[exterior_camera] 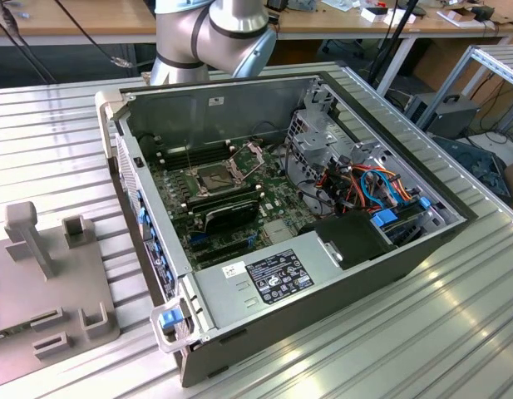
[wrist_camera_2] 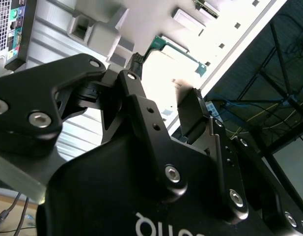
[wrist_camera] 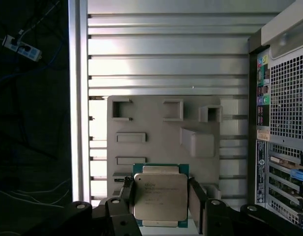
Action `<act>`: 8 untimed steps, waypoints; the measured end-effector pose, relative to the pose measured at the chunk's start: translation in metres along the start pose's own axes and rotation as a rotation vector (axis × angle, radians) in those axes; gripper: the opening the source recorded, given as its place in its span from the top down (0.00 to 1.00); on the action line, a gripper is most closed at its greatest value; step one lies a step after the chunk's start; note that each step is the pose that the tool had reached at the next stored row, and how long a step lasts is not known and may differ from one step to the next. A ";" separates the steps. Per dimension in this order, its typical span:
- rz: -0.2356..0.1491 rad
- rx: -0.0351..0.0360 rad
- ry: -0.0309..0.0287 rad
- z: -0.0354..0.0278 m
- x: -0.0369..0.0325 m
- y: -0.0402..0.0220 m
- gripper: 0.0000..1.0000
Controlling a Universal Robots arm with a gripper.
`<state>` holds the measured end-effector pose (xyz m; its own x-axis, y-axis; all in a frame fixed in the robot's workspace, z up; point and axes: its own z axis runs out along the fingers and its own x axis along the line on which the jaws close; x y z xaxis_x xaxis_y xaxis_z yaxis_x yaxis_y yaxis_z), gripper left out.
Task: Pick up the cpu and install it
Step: 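Pick up the cpu and move it towards the insertion slot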
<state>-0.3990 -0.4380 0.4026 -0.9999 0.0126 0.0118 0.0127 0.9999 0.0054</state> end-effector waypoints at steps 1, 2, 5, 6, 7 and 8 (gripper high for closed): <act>0.000 -0.0001 -0.0001 0.0000 -0.0032 0.0000 0.46; 0.000 -0.0001 -0.0002 0.0000 -0.0063 0.0001 0.46; 0.000 0.0000 0.0000 -0.0002 -0.0139 0.0002 0.46; 0.000 0.0000 0.0000 -0.0002 -0.0169 0.0002 0.46; 0.000 0.0000 0.0000 -0.0002 -0.0197 0.0003 0.46; 0.000 -0.0001 -0.0001 -0.0002 -0.0242 0.0003 0.46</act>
<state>-0.3748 -0.4380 0.4025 -0.9999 0.0127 0.0116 0.0127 0.9999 0.0055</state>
